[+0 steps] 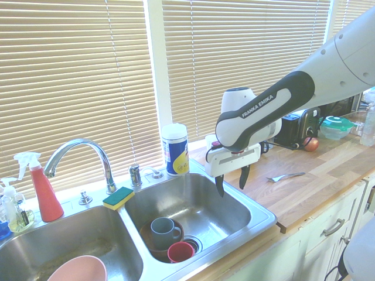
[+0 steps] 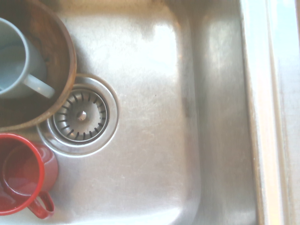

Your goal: Put the fork into the sink

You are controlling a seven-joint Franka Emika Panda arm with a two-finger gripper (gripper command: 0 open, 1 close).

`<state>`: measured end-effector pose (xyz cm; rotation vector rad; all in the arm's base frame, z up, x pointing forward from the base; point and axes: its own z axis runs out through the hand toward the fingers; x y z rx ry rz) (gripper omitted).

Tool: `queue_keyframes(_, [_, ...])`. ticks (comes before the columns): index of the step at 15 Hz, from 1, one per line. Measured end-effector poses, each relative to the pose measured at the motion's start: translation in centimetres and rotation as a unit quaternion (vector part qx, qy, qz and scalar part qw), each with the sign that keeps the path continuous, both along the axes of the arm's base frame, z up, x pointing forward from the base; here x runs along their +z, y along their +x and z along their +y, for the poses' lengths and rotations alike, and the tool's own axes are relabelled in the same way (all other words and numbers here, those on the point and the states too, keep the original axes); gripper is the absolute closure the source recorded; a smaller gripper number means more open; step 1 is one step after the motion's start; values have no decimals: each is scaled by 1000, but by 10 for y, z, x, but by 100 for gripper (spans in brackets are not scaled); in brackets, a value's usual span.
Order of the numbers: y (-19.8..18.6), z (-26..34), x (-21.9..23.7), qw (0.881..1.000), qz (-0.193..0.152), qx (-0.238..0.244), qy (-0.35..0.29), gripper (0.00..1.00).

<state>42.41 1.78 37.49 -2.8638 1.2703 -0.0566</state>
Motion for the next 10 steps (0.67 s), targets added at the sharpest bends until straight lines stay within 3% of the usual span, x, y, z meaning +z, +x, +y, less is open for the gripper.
queue_keyframes(2, [0, 0, 0, 1000, -1, 4, 0, 0])
queue_keyframes(6, [-3, -9, 16, 992, 12, 125, 2, 0])
queue_keyframes(10, [-21, -81, 39, 969, 37, 242, 18, 0])
